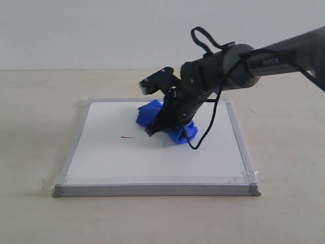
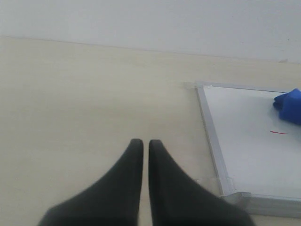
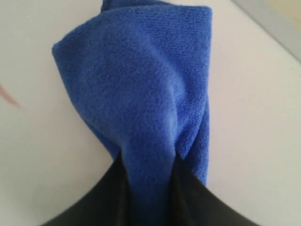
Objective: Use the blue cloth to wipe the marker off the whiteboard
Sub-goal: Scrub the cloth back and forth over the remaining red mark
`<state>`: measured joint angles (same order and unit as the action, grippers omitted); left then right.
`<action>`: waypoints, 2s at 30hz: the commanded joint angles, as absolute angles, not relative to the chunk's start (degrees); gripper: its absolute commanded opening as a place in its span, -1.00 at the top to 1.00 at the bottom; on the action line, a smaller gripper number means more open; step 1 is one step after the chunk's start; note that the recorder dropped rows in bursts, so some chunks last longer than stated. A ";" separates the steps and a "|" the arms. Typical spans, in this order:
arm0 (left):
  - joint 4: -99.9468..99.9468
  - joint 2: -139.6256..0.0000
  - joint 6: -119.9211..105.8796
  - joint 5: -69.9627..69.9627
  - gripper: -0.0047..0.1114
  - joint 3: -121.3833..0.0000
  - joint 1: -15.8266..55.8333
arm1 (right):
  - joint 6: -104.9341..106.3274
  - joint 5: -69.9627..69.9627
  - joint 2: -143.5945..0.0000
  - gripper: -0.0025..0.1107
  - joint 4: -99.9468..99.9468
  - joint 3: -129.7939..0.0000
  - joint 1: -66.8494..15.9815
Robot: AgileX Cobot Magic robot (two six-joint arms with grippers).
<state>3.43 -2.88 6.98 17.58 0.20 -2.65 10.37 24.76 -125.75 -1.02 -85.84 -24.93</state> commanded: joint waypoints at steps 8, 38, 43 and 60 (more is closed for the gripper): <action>3.04 -2.64 6.77 16.75 0.84 0.00 -2.73 | 13.58 28.41 -128.20 0.96 -4.22 -86.19 -30.88; 3.04 -2.64 6.77 16.75 0.84 0.00 -2.73 | 8.47 36.56 -136.57 0.96 -2.60 -102.87 -36.76; 3.04 -2.64 6.77 16.75 0.84 0.00 -2.73 | 11.73 39.71 -137.25 0.96 -3.58 -105.78 -40.48; 3.04 -2.64 6.77 16.75 0.84 0.00 -2.73 | -1.63 44.72 -138.68 0.96 12.21 -109.32 -32.53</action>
<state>3.43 -2.88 6.98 17.48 0.20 -2.65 -4.82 41.89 -137.57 16.44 -109.55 -31.50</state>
